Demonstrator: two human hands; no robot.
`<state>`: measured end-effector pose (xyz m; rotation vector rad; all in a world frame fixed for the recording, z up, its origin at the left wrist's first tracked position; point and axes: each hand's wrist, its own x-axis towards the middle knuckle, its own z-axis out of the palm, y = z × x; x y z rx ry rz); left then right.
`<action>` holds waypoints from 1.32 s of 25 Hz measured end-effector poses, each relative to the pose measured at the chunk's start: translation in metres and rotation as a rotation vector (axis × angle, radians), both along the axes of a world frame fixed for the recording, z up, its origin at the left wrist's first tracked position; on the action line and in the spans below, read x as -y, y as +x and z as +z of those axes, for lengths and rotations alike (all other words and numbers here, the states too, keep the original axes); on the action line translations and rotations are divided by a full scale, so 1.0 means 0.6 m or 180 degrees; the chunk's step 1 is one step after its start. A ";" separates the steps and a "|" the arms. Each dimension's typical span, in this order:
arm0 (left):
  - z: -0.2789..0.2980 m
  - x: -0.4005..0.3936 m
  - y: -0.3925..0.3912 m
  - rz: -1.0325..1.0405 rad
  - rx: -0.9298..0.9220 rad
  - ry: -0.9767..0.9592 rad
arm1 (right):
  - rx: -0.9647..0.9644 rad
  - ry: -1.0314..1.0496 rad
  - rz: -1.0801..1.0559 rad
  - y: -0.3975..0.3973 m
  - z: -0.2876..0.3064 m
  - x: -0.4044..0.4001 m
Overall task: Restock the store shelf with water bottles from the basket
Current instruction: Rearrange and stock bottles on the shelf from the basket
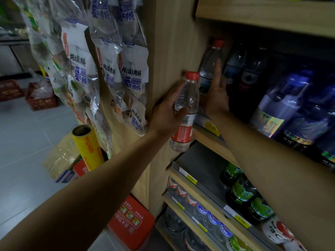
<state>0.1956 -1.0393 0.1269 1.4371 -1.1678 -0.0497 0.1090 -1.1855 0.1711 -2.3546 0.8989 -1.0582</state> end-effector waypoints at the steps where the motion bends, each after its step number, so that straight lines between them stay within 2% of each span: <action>1: -0.001 0.001 0.001 -0.0009 0.0005 0.0006 | 0.0008 0.0003 0.0041 -0.002 0.000 0.001; 4: -0.003 0.000 0.000 0.0034 0.0063 0.0033 | -0.0102 -0.0031 0.0127 -0.015 0.001 0.002; 6: -0.004 0.000 0.001 0.0057 0.0094 0.0055 | -0.0317 -0.0279 -0.0002 -0.025 0.005 -0.001; 9: -0.004 0.001 0.004 -0.0008 0.0048 0.0060 | -0.0890 -0.1172 -0.0357 -0.031 0.011 -0.006; 13: -0.006 0.002 0.002 0.0082 0.0149 0.0048 | -0.1583 -0.1342 -0.0481 -0.022 0.019 -0.006; 16: -0.005 0.002 0.003 0.0115 0.0152 -0.0014 | -0.1641 -0.1451 -0.0623 -0.006 0.009 0.006; 22: -0.003 -0.002 -0.004 0.0056 -0.0085 0.0006 | -0.1516 -0.1271 -0.0654 0.014 0.006 0.054; 28: -0.001 -0.004 -0.007 0.0128 -0.0020 0.0018 | -0.1404 -0.1089 -0.0787 0.029 -0.001 0.089; 33: 0.000 -0.006 -0.008 0.0070 -0.0053 -0.0010 | -0.1218 -0.0888 -0.0566 0.029 0.004 0.099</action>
